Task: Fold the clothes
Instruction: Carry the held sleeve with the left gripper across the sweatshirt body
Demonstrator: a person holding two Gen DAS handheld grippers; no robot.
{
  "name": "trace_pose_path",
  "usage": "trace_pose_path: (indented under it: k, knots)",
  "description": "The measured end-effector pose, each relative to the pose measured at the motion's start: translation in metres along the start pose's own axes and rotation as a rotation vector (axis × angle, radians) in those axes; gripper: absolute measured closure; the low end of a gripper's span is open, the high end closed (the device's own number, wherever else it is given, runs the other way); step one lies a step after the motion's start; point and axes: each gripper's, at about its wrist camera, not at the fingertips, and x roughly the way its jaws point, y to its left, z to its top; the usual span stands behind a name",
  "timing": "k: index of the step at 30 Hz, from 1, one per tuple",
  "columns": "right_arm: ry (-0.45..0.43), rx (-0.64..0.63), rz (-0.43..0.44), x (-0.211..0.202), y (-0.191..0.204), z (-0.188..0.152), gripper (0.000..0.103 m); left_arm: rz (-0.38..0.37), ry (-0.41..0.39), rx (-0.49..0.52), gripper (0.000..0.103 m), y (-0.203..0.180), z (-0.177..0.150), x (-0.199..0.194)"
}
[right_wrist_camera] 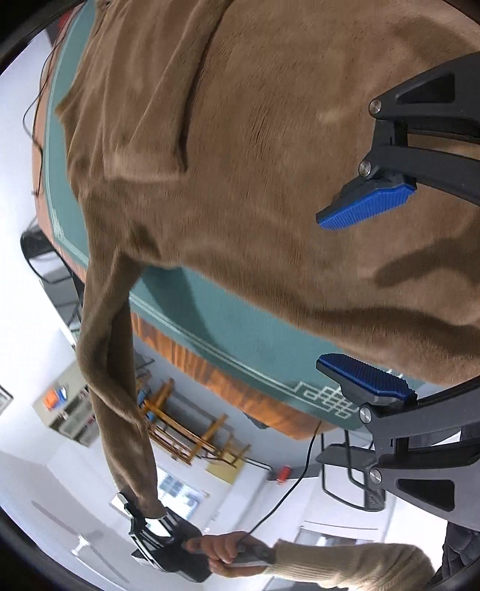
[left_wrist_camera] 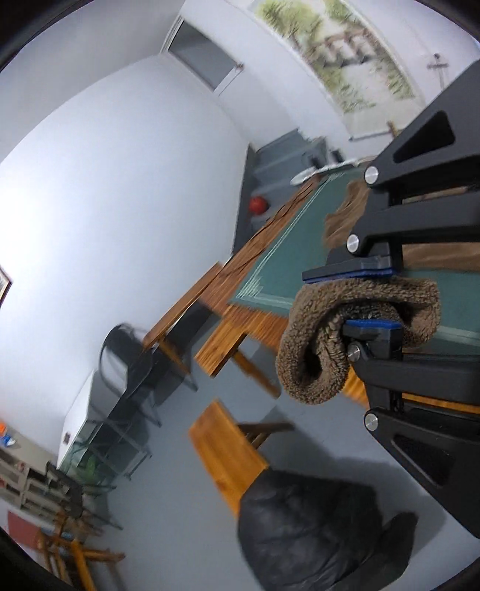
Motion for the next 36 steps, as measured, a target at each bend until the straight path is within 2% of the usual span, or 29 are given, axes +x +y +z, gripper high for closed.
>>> trace_pose_path:
  k: [3,6,10,14,18,20,24,33,36]
  knots:
    - [-0.005,0.017,-0.014,-0.002,-0.006,-0.002,0.031,0.007,-0.034,0.015,0.085,0.005,0.026,-0.002]
    - [0.000,0.033,-0.025,-0.001,-0.012,-0.003,0.031,0.040,0.001,0.007,0.085,0.009,0.040,0.011]
    - [0.002,0.048,-0.039,-0.002,-0.019,-0.006,0.031,0.049,0.043,-0.085,0.085,0.026,0.041,0.034]
    - [0.001,0.057,-0.054,-0.005,-0.028,-0.007,0.031,-0.040,0.026,-0.269,0.085,0.062,0.041,0.035]
    - [0.002,0.074,-0.053,-0.006,-0.031,-0.006,0.031,0.069,0.104,-0.233,0.085,0.066,0.032,0.041]
    - [0.002,0.075,-0.053,-0.005,-0.032,-0.004,0.031,0.066,0.115,-0.269,0.085,0.071,0.029,0.042]
    - [0.011,0.054,-0.052,0.000,-0.029,0.000,0.023,0.052,0.100,-0.371,0.085,0.090,0.030,0.043]
    - [0.008,0.047,-0.056,-0.011,-0.031,-0.006,0.023,0.057,0.108,-0.434,0.085,0.092,0.034,0.052]
    - [-0.001,0.063,-0.057,-0.018,-0.036,-0.012,0.023,0.063,0.105,-0.421,0.085,0.080,0.037,0.053]
